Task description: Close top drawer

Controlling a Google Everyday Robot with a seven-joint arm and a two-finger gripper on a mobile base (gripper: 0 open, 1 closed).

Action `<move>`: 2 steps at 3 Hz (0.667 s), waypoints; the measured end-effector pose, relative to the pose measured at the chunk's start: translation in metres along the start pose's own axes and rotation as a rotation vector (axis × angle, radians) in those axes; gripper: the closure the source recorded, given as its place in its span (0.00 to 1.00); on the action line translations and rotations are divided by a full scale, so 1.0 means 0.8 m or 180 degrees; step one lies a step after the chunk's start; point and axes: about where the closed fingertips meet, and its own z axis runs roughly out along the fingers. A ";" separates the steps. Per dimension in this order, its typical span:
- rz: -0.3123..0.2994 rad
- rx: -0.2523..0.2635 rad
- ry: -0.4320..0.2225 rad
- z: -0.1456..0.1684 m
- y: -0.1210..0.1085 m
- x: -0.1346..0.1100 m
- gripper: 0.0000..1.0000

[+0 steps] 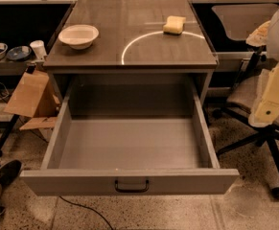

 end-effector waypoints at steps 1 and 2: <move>-0.0001 0.0001 -0.0001 0.000 0.000 0.000 0.00; -0.0056 0.0050 -0.0063 -0.001 0.007 0.001 0.00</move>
Offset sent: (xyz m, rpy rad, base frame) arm -0.0136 0.0003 -0.0065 0.0229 -0.0306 0.0424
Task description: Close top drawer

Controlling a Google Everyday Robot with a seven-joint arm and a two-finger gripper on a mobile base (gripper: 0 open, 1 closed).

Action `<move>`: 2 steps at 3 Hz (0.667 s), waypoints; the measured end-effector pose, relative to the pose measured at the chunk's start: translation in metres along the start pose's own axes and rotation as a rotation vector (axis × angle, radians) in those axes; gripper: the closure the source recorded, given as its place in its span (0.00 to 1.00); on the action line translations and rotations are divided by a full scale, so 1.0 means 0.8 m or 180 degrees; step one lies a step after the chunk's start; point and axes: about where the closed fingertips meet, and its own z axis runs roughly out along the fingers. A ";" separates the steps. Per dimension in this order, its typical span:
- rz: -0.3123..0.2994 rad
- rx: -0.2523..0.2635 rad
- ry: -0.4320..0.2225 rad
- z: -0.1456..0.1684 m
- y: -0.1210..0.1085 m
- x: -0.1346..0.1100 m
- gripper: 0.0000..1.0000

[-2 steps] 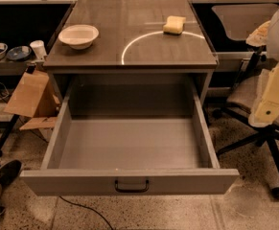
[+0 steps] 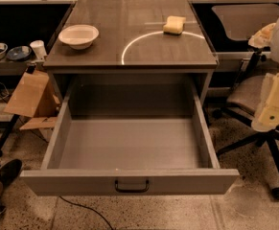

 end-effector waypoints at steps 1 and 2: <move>0.0016 -0.0028 -0.0098 0.015 0.030 0.011 0.18; 0.0114 -0.0159 -0.0221 0.053 0.083 0.033 0.42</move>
Offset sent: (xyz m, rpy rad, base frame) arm -0.1040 -0.0070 -0.1343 0.1634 0.1139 -0.0332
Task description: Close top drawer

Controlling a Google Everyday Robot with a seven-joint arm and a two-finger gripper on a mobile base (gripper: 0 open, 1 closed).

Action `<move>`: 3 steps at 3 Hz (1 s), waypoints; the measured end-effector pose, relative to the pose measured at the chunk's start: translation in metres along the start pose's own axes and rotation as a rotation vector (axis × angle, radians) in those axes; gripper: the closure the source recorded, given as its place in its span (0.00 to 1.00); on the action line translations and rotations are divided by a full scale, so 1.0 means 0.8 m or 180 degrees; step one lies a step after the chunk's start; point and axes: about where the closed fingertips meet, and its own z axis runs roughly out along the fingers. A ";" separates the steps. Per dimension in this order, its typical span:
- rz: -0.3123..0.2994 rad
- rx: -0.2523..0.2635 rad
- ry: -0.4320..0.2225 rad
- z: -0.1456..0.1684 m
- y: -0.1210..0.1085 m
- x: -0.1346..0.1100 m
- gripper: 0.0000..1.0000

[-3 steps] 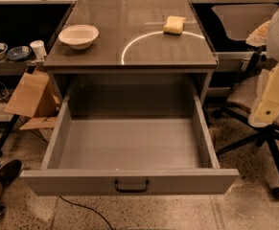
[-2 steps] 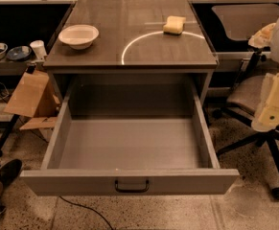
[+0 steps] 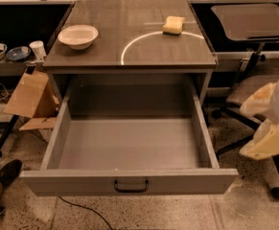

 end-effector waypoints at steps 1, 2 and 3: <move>0.0088 -0.0135 -0.0167 0.060 0.048 0.011 0.66; 0.0200 -0.0274 -0.0354 0.139 0.088 0.027 0.89; 0.0294 -0.0381 -0.0558 0.212 0.124 0.039 1.00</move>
Offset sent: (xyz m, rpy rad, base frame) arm -0.0584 0.0368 -0.2176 0.2341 0.1099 -0.0269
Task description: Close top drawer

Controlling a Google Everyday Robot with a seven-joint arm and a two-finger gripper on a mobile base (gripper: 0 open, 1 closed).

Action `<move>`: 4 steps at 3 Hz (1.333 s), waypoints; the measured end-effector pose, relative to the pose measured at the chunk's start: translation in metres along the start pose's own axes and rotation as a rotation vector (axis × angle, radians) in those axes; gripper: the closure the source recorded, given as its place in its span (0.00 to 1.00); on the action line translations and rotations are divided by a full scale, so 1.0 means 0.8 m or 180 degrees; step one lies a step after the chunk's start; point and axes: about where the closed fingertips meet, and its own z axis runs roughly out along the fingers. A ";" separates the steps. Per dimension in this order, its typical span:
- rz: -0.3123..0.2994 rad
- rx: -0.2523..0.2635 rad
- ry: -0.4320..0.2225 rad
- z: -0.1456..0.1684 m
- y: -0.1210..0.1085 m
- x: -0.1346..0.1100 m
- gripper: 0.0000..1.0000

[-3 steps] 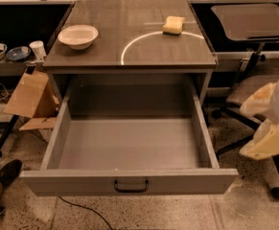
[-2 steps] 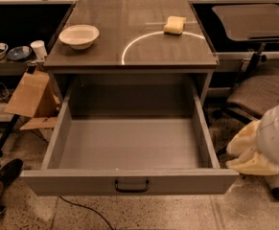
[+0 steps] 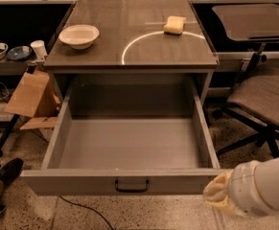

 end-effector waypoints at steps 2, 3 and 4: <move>-0.0033 -0.0134 -0.0259 0.106 0.024 0.028 1.00; -0.0031 -0.0179 -0.0281 0.138 0.014 0.037 1.00; -0.0057 -0.0189 -0.0275 0.158 -0.005 0.041 0.93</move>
Offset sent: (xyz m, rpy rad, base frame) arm -0.0036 0.0332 -0.1293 0.1306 0.0049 0.0504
